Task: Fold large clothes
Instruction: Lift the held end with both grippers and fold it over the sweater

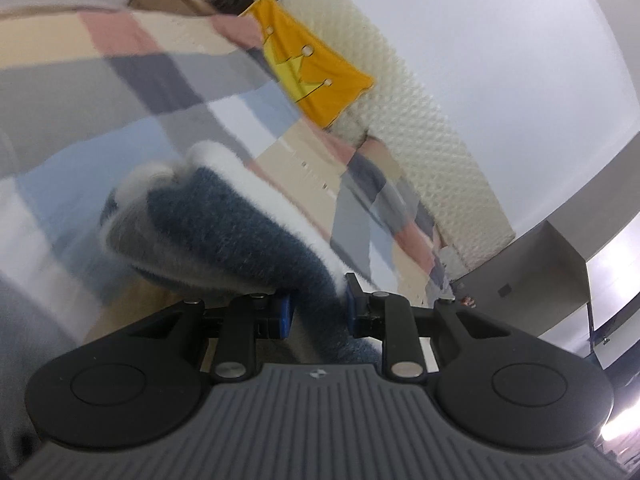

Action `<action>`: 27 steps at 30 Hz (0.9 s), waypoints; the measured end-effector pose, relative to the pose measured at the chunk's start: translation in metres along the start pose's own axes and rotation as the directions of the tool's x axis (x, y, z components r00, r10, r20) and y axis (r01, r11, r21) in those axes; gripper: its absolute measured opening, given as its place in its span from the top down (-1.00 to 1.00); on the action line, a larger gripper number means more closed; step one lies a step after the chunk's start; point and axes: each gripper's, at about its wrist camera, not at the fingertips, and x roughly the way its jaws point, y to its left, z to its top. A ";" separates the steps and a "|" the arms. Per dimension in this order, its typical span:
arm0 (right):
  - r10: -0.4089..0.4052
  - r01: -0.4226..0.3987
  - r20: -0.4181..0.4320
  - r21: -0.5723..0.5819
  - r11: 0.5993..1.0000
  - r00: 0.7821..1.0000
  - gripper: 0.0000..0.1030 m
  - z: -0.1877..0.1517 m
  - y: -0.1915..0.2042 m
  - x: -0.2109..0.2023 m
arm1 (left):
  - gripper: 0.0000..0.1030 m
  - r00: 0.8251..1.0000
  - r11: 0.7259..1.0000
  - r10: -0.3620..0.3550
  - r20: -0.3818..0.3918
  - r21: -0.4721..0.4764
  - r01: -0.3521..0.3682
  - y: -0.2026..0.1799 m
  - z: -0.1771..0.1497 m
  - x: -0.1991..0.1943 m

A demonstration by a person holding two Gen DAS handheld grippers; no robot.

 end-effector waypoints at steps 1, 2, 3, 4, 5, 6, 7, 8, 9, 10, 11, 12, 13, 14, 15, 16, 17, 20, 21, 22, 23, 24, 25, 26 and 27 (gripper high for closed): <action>-0.007 0.007 -0.005 0.005 1.000 1.000 0.60 0.000 -0.003 0.002 | 0.44 1.000 1.000 0.002 -0.008 -0.006 -0.002 0.003 -0.002 0.001; -0.015 0.015 -0.011 0.012 1.000 1.000 0.60 0.000 -0.004 0.004 | 0.44 1.000 1.000 0.007 -0.014 -0.006 -0.007 0.005 -0.002 0.002; -0.020 0.020 -0.017 0.021 1.000 1.000 0.60 0.001 -0.005 0.007 | 0.44 0.999 1.000 0.025 -0.021 0.000 -0.025 0.005 0.000 0.005; -0.021 0.022 -0.023 0.028 0.999 1.000 0.60 0.003 -0.006 0.011 | 0.44 0.998 0.998 0.057 -0.028 -0.001 -0.057 0.003 0.002 0.009; -0.022 0.023 -0.030 0.031 0.999 0.999 0.60 0.004 -0.004 0.016 | 0.44 0.996 0.997 0.080 -0.031 -0.016 -0.081 0.000 0.005 0.012; -0.025 0.026 -0.033 0.030 0.999 0.999 0.61 0.006 -0.002 0.021 | 0.44 0.996 0.996 0.086 -0.028 -0.017 -0.086 -0.002 0.008 0.015; -0.029 0.030 -0.030 0.023 0.999 0.999 0.61 0.007 0.000 0.024 | 0.43 0.996 0.996 0.087 -0.025 -0.010 -0.088 -0.005 0.011 0.021; -0.034 0.035 -0.026 0.017 0.999 0.999 0.61 0.010 0.004 0.030 | 0.43 0.996 0.996 0.091 -0.025 -0.005 -0.091 -0.007 0.016 0.027; -0.036 0.037 -0.024 0.015 0.999 0.999 0.61 0.012 0.006 0.034 | 0.43 0.995 0.995 0.095 -0.026 0.000 -0.095 -0.009 0.020 0.033; -0.038 0.038 -0.023 0.012 0.999 0.999 0.61 0.016 0.010 0.042 | 0.43 0.995 0.995 0.101 -0.028 0.007 -0.101 -0.010 0.025 0.040; -0.039 0.040 -0.024 0.011 0.999 0.999 0.61 0.018 0.012 0.048 | 0.43 0.993 0.994 0.111 -0.038 0.011 -0.110 -0.011 0.031 0.049; -0.046 0.047 -0.028 0.013 0.999 0.999 0.61 0.022 0.014 0.055 | 0.42 0.991 0.992 0.124 -0.051 0.011 -0.123 -0.012 0.036 0.059; -0.059 0.060 -0.037 0.013 0.998 0.998 0.61 0.025 0.015 0.065 | 0.42 0.988 0.990 0.139 -0.064 0.010 -0.139 -0.012 0.042 0.070; -0.075 0.075 -0.049 0.014 0.997 0.996 0.61 0.028 0.016 0.073 | 0.41 0.986 0.988 0.151 -0.073 0.011 -0.151 -0.012 0.046 0.078; -0.091 0.092 -0.062 0.024 0.995 0.994 0.61 0.031 0.016 0.083 | 0.41 0.984 0.987 0.162 -0.080 0.015 -0.161 -0.011 0.050 0.088; -0.103 0.105 -0.071 0.034 0.994 0.992 0.60 0.033 0.015 0.090 | 0.41 0.982 0.985 0.170 -0.087 0.019 -0.169 -0.011 0.054 0.096; -0.117 0.121 -0.082 0.046 0.992 0.990 0.60 0.035 0.014 0.098 | 0.41 0.980 0.985 0.175 -0.091 0.021 -0.174 -0.010 0.057 0.104; -0.140 0.145 -0.099 0.046 0.988 0.985 0.60 0.041 0.014 0.120 | 0.41 0.977 0.982 0.187 -0.102 0.034 -0.185 -0.006 0.066 0.129; -0.145 0.151 -0.105 0.043 0.988 0.984 0.60 0.044 0.014 0.126 | 0.41 0.975 0.981 0.192 -0.108 0.035 -0.189 -0.004 0.069 0.138; -0.150 0.156 -0.112 0.039 0.987 0.982 0.60 0.045 0.013 0.134 | 0.41 0.973 0.980 0.197 -0.117 0.038 -0.194 -0.001 0.072 0.147; -0.155 0.160 -0.118 0.037 0.986 0.981 0.60 0.047 0.012 0.141 | 0.41 0.972 0.980 0.199 -0.123 0.041 -0.195 0.001 0.075 0.155; -0.157 0.162 -0.124 0.035 0.986 0.980 0.60 0.049 0.010 0.146 | 0.41 0.972 0.980 0.200 -0.127 0.045 -0.195 0.004 0.076 0.162; -0.158 0.163 -0.130 0.030 0.986 0.979 0.60 0.050 0.008 0.153 | 0.41 0.971 0.980 0.199 -0.130 0.051 -0.194 0.007 0.078 0.169; -0.157 0.161 -0.135 0.025 0.987 0.978 0.59 0.051 0.006 0.159 | 0.41 0.972 0.980 0.197 -0.129 0.062 -0.191 0.010 0.079 0.176; -0.152 0.157 -0.138 0.022 0.987 0.979 0.59 0.052 0.003 0.164 | 0.41 0.974 0.980 0.190 -0.122 0.075 -0.182 0.013 0.078 0.180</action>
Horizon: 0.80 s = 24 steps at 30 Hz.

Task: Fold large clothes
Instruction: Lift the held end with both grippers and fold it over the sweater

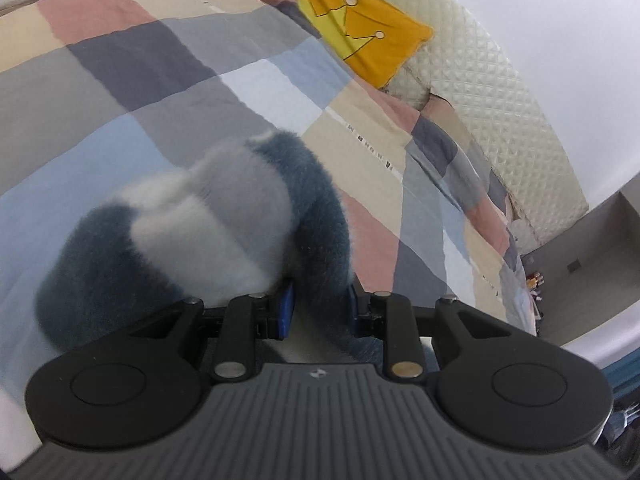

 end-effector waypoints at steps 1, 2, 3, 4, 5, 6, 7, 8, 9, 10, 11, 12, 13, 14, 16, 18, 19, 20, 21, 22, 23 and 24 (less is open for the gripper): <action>0.008 -0.008 -0.003 -0.002 1.000 1.000 0.59 0.001 -0.003 0.006 | 0.41 1.000 1.000 -0.012 0.012 0.020 0.012 0.002 -0.001 0.006; 0.018 -0.018 -0.005 0.000 1.000 1.000 0.60 0.002 -0.006 0.011 | 0.41 0.999 0.999 -0.024 0.024 0.031 0.023 0.006 -0.002 0.011; 0.030 -0.030 -0.008 0.001 1.000 1.000 0.60 0.003 -0.009 0.015 | 0.41 0.999 0.999 -0.036 0.033 0.026 0.035 0.010 -0.004 0.014; 0.041 -0.041 -0.011 -0.002 0.999 0.999 0.61 0.004 -0.012 0.020 | 0.41 0.997 0.998 -0.054 0.046 0.025 0.053 0.013 -0.005 0.018; 0.048 -0.048 -0.011 0.001 0.999 0.999 0.63 0.004 -0.016 0.023 | 0.41 0.997 0.998 -0.062 0.054 0.036 0.060 0.013 -0.007 0.021; 0.060 -0.060 -0.011 0.008 0.998 0.998 0.63 0.005 -0.020 0.024 | 0.41 0.996 0.997 -0.061 0.061 0.054 0.058 0.013 -0.007 0.023; 0.074 -0.074 -0.011 0.011 0.997 0.997 0.63 0.004 -0.023 0.026 | 0.41 0.997 0.996 -0.054 0.063 0.068 0.049 0.012 -0.007 0.027; 0.087 -0.086 -0.013 0.010 0.996 0.996 0.63 0.004 -0.026 0.027 | 0.41 0.997 0.996 -0.046 0.065 0.079 0.040 0.010 -0.008 0.030; 0.096 -0.096 -0.016 0.004 0.995 0.995 0.64 0.004 -0.029 0.026 | 0.41 0.997 0.995 -0.043 0.065 0.089 0.037 0.010 -0.007 0.034; 0.104 -0.104 -0.020 -0.005 0.995 0.994 0.64 0.004 -0.031 0.027 | 0.41 0.997 0.994 -0.042 0.063 0.100 0.035 0.009 -0.006 0.038; 0.113 -0.113 -0.021 -0.008 0.994 0.993 0.64 0.005 -0.033 0.028 | 0.41 0.997 0.994 -0.041 0.058 0.105 0.035 0.010 -0.005 0.044; 0.119 -0.119 -0.022 -0.002 0.993 0.993 0.66 0.006 -0.035 0.031 | 0.41 0.998 0.994 -0.042 0.053 0.103 0.036 0.012 -0.004 0.048; 0.123 -0.122 -0.028 0.012 0.992 0.992 0.67 0.008 -0.037 0.035 | 0.41 0.998 0.994 -0.043 0.049 0.099 0.038 0.014 -0.003 0.053; 0.122 -0.121 -0.035 0.028 0.992 0.992 0.67 0.010 -0.039 0.039 | 0.41 0.998 0.994 -0.042 0.044 0.099 0.038 0.015 -0.001 0.058; 0.113 -0.111 -0.048 0.040 0.993 0.992 0.67 0.014 -0.039 0.046 | 0.41 0.998 0.994 -0.036 0.042 0.103 0.032 0.015 0.001 0.065; 0.107 -0.106 -0.048 0.013 0.994 0.993 0.67 0.016 -0.036 0.048 | 0.41 0.999 0.993 -0.031 0.043 0.114 0.025 0.015 0.001 0.068; 0.106 -0.106 -0.048 0.001 0.994 0.993 0.67 0.015 -0.035 0.048 | 0.41 0.999 0.993 -0.029 0.045 0.117 0.023 0.014 0.000 0.068; 0.107 -0.107 -0.049 -0.001 0.994 0.993 0.68 0.014 -0.035 0.048 | 0.41 0.998 0.993 -0.029 0.047 0.115 0.023 0.014 0.000 0.067; 0.112 -0.112 -0.051 0.003 0.994 0.992 0.68 0.014 -0.036 0.046 | 0.41 0.998 0.993 -0.028 0.048 0.119 0.022 0.014 0.000 0.067; 0.119 -0.118 -0.055 0.008 0.993 0.991 0.67 0.015 -0.037 0.046 | 0.41 0.998 0.992 -0.029 0.049 0.121 0.023 0.014 0.000 0.066; 0.129 -0.128 -0.062 0.012 0.992 0.990 0.66 0.015 -0.038 0.044 | 0.41 0.998 0.993 -0.034 0.049 0.113 0.028 0.014 0.001 0.065; 0.137 -0.136 -0.067 0.015 0.991 0.988 0.65 0.017 -0.038 0.044 | 0.40 0.998 0.994 -0.037 0.047 0.109 0.032 0.014 0.001 0.063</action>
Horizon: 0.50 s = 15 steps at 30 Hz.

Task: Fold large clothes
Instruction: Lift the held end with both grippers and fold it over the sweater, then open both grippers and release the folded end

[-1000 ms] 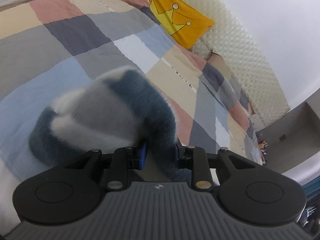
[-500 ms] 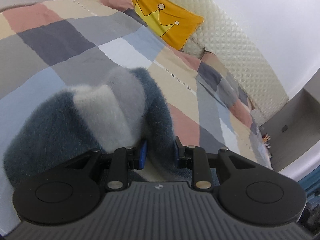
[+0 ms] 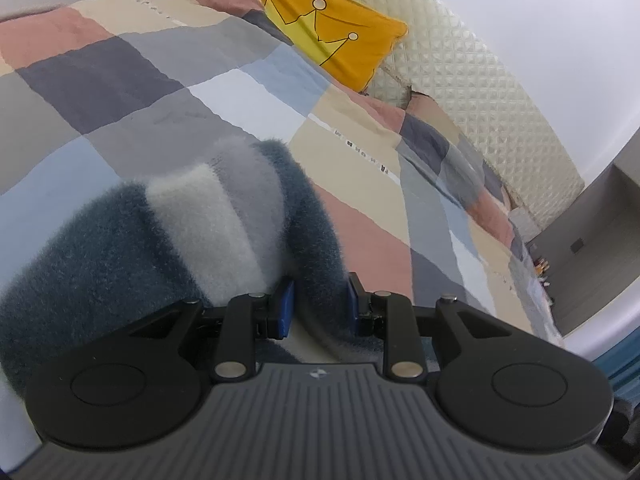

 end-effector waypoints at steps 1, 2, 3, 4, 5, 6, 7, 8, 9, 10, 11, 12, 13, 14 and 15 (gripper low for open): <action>0.007 -0.007 -0.004 0.001 1.000 1.000 0.64 0.000 0.000 -0.002 | 0.40 1.000 1.000 -0.002 -0.002 0.001 0.002 -0.001 0.000 -0.002; 0.011 -0.011 -0.008 -0.001 1.000 1.000 0.64 0.000 0.000 -0.004 | 0.39 1.000 1.000 -0.007 -0.002 -0.006 0.007 -0.001 0.001 -0.005; 0.016 -0.016 -0.012 -0.007 1.000 1.000 0.60 0.000 0.001 -0.005 | 0.39 1.000 1.000 -0.010 0.002 -0.007 0.010 -0.001 0.001 -0.009; 0.020 -0.021 -0.017 -0.014 1.000 1.000 0.54 -0.001 0.003 -0.007 | 0.34 1.000 1.000 -0.010 0.008 0.003 0.010 -0.003 0.002 -0.014; 0.024 -0.024 -0.021 -0.023 0.999 0.999 0.49 -0.002 0.005 -0.008 | 0.22 1.000 1.000 -0.011 0.015 0.011 0.011 -0.006 0.001 -0.020; 0.030 -0.031 -0.027 -0.036 0.999 0.999 0.35 -0.003 0.007 -0.010 | 0.12 1.000 1.000 -0.017 0.025 0.014 0.017 -0.008 0.000 -0.027; 0.041 -0.043 -0.033 -0.050 0.998 0.999 0.15 -0.004 0.010 -0.012 | -0.12 0.999 0.999 -0.036 0.035 0.019 0.036 -0.010 -0.001 -0.033; 0.055 -0.058 -0.039 -0.062 0.996 0.998 0.03 -0.006 0.014 -0.013 | -0.30 0.998 0.998 -0.054 0.045 0.035 0.053 -0.014 -0.002 -0.040; 0.071 -0.074 -0.046 -0.075 0.994 0.996 -0.20 -0.008 0.018 -0.014 | -0.35 0.997 0.997 -0.054 0.053 0.051 0.051 -0.017 -0.004 -0.045; 0.080 -0.085 -0.056 -0.091 0.992 0.995 -0.33 -0.010 0.022 -0.016 | -0.37 0.997 0.996 -0.055 0.062 0.079 0.050 -0.022 -0.007 -0.050; 0.084 -0.091 -0.065 -0.111 0.990 0.994 -0.39 -0.014 0.026 -0.017 | -0.37 0.996 0.992 -0.065 0.062 0.111 0.058 -0.026 -0.009 -0.054; 0.083 -0.092 -0.074 -0.131 0.987 0.994 -0.44 -0.016 0.029 -0.017 | -0.37 0.996 0.990 -0.071 0.059 0.129 0.063 -0.029 -0.012 -0.056; 0.077 -0.090 -0.085 -0.162 0.983 0.993 -0.44 -0.020 0.034 -0.017 | -0.37 0.996 0.987 -0.074 0.054 0.149 0.065 -0.033 -0.015 -0.056; 0.069 -0.086 -0.091 -0.195 0.977 0.993 -0.44 -0.022 0.039 -0.017 | -0.37 0.996 0.983 -0.071 0.048 0.170 0.062 -0.036 -0.017 -0.056; 0.057 -0.077 -0.094 -0.231 0.970 0.994 -0.44 -0.024 0.044 -0.015 | -0.37 0.997 0.980 -0.058 0.052 0.196 0.047 -0.040 -0.020 -0.055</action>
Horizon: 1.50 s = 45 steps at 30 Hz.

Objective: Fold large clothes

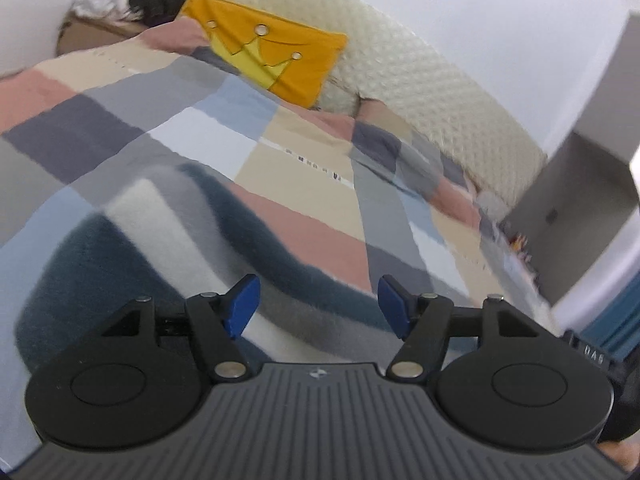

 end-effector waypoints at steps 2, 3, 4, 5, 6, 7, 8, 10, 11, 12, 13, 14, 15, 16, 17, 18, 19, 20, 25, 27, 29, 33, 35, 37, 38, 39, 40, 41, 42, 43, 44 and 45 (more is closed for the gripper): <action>-0.054 0.054 0.005 -0.105 0.993 0.999 -0.43 -0.003 0.012 0.003 | -0.37 0.999 0.998 0.040 0.024 0.042 -0.041 -0.005 -0.004 0.001; -0.079 0.080 0.015 -0.145 0.986 0.997 -0.41 -0.004 0.016 0.004 | -0.37 0.998 0.997 0.053 0.026 0.055 -0.055 -0.005 -0.005 0.002; -0.105 0.108 0.026 -0.183 0.977 0.994 -0.40 -0.005 0.020 0.005 | -0.37 0.998 0.996 0.061 0.021 0.063 -0.063 -0.005 -0.005 0.006; -0.130 0.135 0.035 -0.213 0.968 0.991 -0.36 -0.006 0.021 0.007 | -0.37 0.998 0.995 0.067 0.018 0.069 -0.068 -0.005 -0.006 0.008; -0.155 0.161 0.047 -0.233 0.959 0.987 -0.26 -0.005 0.022 0.007 | -0.37 0.997 0.995 0.072 0.014 0.073 -0.073 -0.005 -0.006 0.012; -0.186 0.198 0.070 -0.258 0.946 0.980 -0.25 -0.005 0.024 0.007 | -0.37 0.997 0.994 0.076 0.008 0.078 -0.076 -0.004 -0.006 0.014; -0.206 0.223 0.091 -0.279 0.934 0.974 -0.25 -0.005 0.025 0.007 | -0.37 0.997 0.993 0.077 0.004 0.086 -0.077 -0.005 -0.005 0.018; -0.232 0.259 0.121 -0.320 0.911 0.965 -0.24 -0.003 0.027 0.007 | -0.37 0.996 0.991 0.084 0.008 0.101 -0.084 -0.006 -0.001 0.025; -0.242 0.272 0.130 -0.331 0.904 0.962 -0.24 -0.001 0.028 0.008 | -0.37 0.996 0.991 0.088 0.016 0.102 -0.089 -0.006 0.001 0.028; -0.249 0.282 0.138 -0.339 0.898 0.959 -0.21 0.001 0.028 0.009 | -0.37 0.995 0.991 0.092 0.024 0.094 -0.094 -0.004 0.004 0.031; -0.258 0.295 0.150 -0.355 0.887 0.955 -0.20 0.002 0.029 0.010 | -0.37 0.995 0.992 0.094 0.033 0.082 -0.096 -0.002 0.009 0.035; -0.271 0.316 0.169 -0.371 0.873 0.948 -0.21 0.003 0.031 0.011 | -0.37 0.995 0.992 0.095 0.037 0.076 -0.097 0.000 0.012 0.038; -0.301 0.356 0.196 -0.385 0.852 0.933 -0.21 0.003 0.032 0.012 | -0.37 0.994 0.992 0.098 0.037 0.074 -0.101 0.001 0.015 0.043; -0.322 0.383 0.213 -0.397 0.834 0.923 -0.20 0.005 0.031 0.013 | -0.37 0.994 0.992 0.104 0.034 0.072 -0.106 0.004 0.016 0.046; -0.324 0.383 0.209 -0.395 0.835 0.923 -0.20 0.007 0.028 0.014 | -0.37 0.994 0.991 0.109 0.029 0.072 -0.111 0.005 0.017 0.050; -0.324 0.379 0.203 -0.383 0.842 0.924 -0.20 0.009 0.024 0.014 | -0.37 0.993 0.990 0.118 0.028 0.073 -0.120 0.007 0.017 0.052; -0.332 0.385 0.202 -0.373 0.844 0.922 -0.20 0.011 0.021 0.015 | -0.36 0.991 0.988 0.128 0.033 0.078 -0.130 0.008 0.017 0.053; -0.340 0.395 0.205 -0.377 0.838 0.918 -0.19 0.013 0.020 0.016 | -0.36 0.990 0.986 0.138 0.040 0.084 -0.141 0.009 0.017 0.054; -0.351 0.417 0.234 -0.385 0.823 0.907 -0.17 0.012 0.020 0.016 | -0.35 0.985 0.983 0.163 0.055 0.078 -0.167 0.017 0.018 0.056; -0.360 0.421 0.224 -0.381 0.823 0.906 -0.17 0.012 0.017 0.019 | -0.35 0.985 0.982 0.166 0.046 0.080 -0.170 0.019 0.017 0.057; -0.379 0.436 0.217 -0.396 0.808 0.900 -0.17 0.011 0.016 0.023 | -0.35 0.984 0.981 0.174 0.026 0.078 -0.176 0.022 0.017 0.061; -0.412 0.453 0.191 -0.418 0.787 0.891 -0.17 0.010 0.012 0.035 | -0.35 0.985 0.984 0.171 -0.028 0.043 -0.170 0.034 0.015 0.069; -0.423 0.454 0.173 -0.423 0.784 0.890 -0.17 0.011 0.008 0.042 | -0.35 0.984 0.985 0.171 -0.051 0.036 -0.169 0.039 0.014 0.073; -0.424 0.449 0.157 -0.409 0.794 0.892 -0.17 0.012 0.003 0.046 | -0.35 0.983 0.985 0.170 -0.069 0.030 -0.168 0.042 0.013 0.077; -0.424 0.447 0.152 -0.407 0.797 0.893 -0.17 0.012 0.001 0.047 | -0.35 0.982 0.985 0.170 -0.078 0.029 -0.168 0.043 0.013 0.078; -0.423 0.445 0.149 -0.406 0.798 0.894 -0.17 0.012 0.000 0.048 | -0.35 0.982 0.985 0.169 -0.083 0.029 -0.168 0.044 0.012 0.080; -0.421 0.444 0.149 -0.403 0.800 0.895 -0.17 0.012 -0.001 0.048 | -0.35 0.982 0.985 0.169 -0.084 0.029 -0.167 0.045 0.012 0.080; -0.420 0.443 0.148 -0.401 0.802 0.895 -0.17 0.011 -0.001 0.048 | -0.35 0.983 0.986 0.168 -0.079 0.031 -0.166 0.045 0.012 0.080; -0.419 0.442 0.150 -0.402 0.802 0.896 -0.17 0.011 -0.001 0.047 | -0.35 0.984 0.987 0.163 -0.068 0.030 -0.161 0.044 0.012 0.079; -0.416 0.441 0.153 -0.402 0.802 0.896 -0.17 0.011 -0.001 0.046 | -0.35 0.986 0.987 0.157 -0.053 0.029 -0.155 0.044 0.012 0.079; -0.412 0.439 0.158 -0.397 0.806 0.898 -0.17 0.010 -0.001 0.044 | -0.36 0.987 0.987 0.156 -0.046 0.031 -0.155 0.043 0.011 0.079; -0.404 0.436 0.164 -0.389 0.812 0.900 -0.17 0.010 0.000 0.042 | -0.36 0.987 0.987 0.157 -0.039 0.031 -0.156 0.041 0.010 0.078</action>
